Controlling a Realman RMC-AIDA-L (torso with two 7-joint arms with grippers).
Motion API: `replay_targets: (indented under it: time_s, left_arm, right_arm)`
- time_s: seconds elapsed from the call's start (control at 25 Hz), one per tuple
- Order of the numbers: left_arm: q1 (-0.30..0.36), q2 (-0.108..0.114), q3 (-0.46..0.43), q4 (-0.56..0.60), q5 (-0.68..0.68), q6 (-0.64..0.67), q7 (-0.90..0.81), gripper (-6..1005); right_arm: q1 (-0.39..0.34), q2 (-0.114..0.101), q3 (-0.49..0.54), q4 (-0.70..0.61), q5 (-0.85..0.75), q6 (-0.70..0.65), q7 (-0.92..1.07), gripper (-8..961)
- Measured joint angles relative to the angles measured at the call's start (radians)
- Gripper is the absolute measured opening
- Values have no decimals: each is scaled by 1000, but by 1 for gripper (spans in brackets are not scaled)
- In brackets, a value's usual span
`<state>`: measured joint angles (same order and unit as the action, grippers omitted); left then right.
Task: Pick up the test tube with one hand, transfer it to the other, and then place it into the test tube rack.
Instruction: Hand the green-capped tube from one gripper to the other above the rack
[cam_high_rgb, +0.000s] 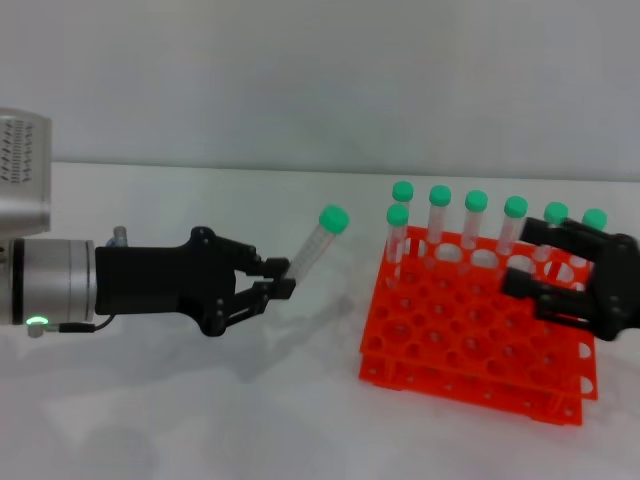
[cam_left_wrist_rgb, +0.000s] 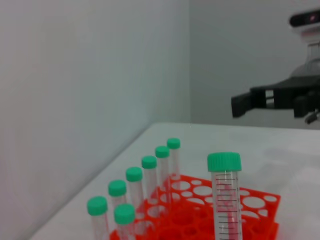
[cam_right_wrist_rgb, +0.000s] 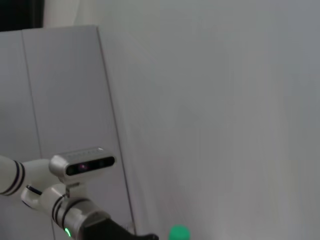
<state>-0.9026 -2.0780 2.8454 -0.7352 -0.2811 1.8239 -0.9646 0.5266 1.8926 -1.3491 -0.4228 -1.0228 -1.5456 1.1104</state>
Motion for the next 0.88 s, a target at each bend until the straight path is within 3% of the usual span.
replay_targets:
  time_s: [0.24, 0.56, 0.88]
  left_arm:
    - [44, -1, 0, 45, -95, 1, 47, 230]
    - [50, -1, 0, 85, -93, 1, 63, 238]
    - [38, -1, 0, 116, -78, -6, 69, 246]
  right_arm:
    - [61, 52, -8, 1, -32, 57, 22, 721]
    - [95, 114, -11, -5, -45, 131, 31, 718]
    - [106, 132, -13, -2, -40, 137, 23, 714]
